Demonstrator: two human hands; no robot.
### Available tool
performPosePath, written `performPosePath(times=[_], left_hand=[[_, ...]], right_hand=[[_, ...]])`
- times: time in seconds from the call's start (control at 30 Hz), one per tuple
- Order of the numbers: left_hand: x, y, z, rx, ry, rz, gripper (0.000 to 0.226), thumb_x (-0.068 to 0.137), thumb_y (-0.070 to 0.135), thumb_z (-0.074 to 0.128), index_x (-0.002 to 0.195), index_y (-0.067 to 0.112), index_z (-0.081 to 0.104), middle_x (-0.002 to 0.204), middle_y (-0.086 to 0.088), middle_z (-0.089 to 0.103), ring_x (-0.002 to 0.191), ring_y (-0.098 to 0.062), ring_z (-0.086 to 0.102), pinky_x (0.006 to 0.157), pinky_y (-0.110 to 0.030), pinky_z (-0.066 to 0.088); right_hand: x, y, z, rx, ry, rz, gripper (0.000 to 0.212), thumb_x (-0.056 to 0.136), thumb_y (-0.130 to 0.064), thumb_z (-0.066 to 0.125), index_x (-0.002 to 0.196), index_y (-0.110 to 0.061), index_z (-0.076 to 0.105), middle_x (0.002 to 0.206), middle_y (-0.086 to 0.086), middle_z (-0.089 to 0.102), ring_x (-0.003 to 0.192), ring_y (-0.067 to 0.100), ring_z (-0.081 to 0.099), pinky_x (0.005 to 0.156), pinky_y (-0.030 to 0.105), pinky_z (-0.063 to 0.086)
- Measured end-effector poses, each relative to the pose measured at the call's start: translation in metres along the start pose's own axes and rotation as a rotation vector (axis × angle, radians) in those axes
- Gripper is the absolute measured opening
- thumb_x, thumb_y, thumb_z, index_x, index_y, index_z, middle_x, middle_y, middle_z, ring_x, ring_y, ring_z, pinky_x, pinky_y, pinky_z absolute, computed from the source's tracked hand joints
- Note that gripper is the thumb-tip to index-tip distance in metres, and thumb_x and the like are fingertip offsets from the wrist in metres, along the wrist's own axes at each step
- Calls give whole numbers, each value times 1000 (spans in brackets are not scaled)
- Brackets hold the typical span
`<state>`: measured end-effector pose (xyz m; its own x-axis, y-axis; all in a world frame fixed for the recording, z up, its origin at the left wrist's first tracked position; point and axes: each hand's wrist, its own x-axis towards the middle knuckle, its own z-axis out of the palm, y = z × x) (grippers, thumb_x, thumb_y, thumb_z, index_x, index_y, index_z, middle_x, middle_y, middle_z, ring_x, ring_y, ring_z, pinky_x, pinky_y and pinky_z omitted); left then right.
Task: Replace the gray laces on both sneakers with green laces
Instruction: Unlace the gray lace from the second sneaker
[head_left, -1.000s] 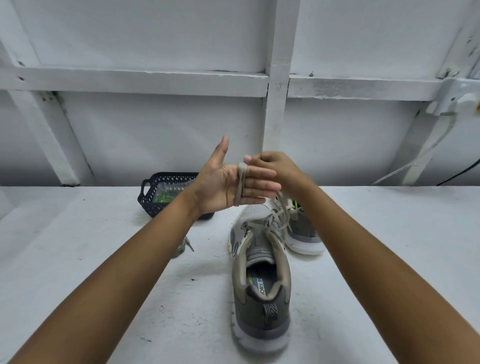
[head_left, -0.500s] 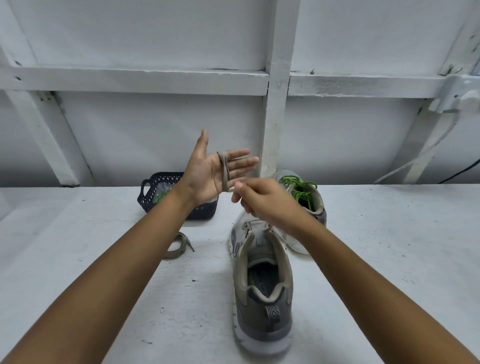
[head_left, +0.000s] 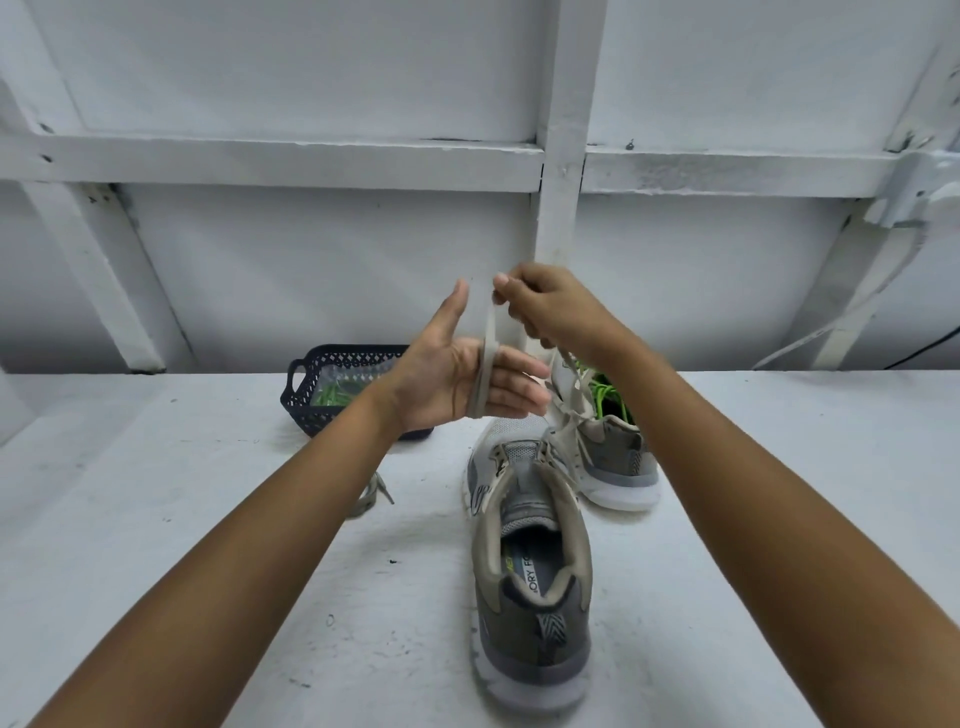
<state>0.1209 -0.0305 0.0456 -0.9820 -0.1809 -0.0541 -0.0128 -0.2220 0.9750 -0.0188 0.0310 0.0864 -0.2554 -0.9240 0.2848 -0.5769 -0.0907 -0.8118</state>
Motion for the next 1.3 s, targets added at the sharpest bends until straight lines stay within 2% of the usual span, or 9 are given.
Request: performPosePath(times=[0.2,0.3,0.43,0.53,0.67,0.83,1.07,1.23,1.3], left_hand=[[3,4,2,-115,-32,107,102,75,79,13,107,0,69,107,-19,69,101,-29,66,94,-41,48],[6,7,-3,-161,87,173,100,77,77,14,110,-2,66,110,-21,67,105,-30,64,96,-42,47],[8,8,-12,-109,256,211,95,85,73,5,112,1,60,109,-17,68,107,-26,64,94,-37,49],[9,4,-19,-87,326,203,93,86,72,5,112,2,60,107,-17,69,106,-25,64,94,-36,46],[9,-6,-23,-57,278,152,93,87,71,6,98,6,72,91,-12,68,88,-22,61,83,-33,48],[11,-14,-14,29,210,83,98,82,75,5,103,0,65,94,-18,69,92,-27,67,88,-35,47],[9,-9,0,-39,26,117,101,79,77,5,89,2,72,84,-15,71,85,-28,68,89,-39,50],[9,-2,0,-113,59,192,102,81,76,6,95,-1,71,93,-20,71,87,-29,69,83,-38,54],[10,1,-4,-140,107,222,102,82,76,6,96,-2,71,95,-20,70,90,-30,68,84,-40,54]], right_hand=[[-26,42,31,89,-122,110,36,93,5,41,64,-16,46,59,-2,46,53,6,42,50,31,38],[-42,49,50,2,-136,148,33,96,-11,43,66,-18,53,58,-3,46,45,1,40,46,17,33],[-57,37,56,-157,-183,74,33,100,-27,38,77,-20,60,64,-5,53,59,9,48,61,25,40],[-66,12,44,-80,-190,33,35,99,-28,43,71,-18,61,59,-5,50,53,6,45,57,23,38],[-65,-25,18,68,-152,-70,26,95,-21,53,73,-11,60,62,2,51,44,-1,38,47,14,33],[-22,-29,-4,-100,79,-165,21,95,-24,53,85,-9,64,64,4,48,55,11,41,52,25,36],[8,14,7,103,-39,5,22,97,-27,50,80,-18,59,63,-5,44,45,2,38,44,16,32],[-15,46,30,155,-130,86,32,93,8,40,76,-17,51,57,-5,48,51,6,43,47,17,35],[-29,54,44,164,-168,165,31,96,-2,38,73,-16,52,60,-3,41,51,10,34,44,20,26]])
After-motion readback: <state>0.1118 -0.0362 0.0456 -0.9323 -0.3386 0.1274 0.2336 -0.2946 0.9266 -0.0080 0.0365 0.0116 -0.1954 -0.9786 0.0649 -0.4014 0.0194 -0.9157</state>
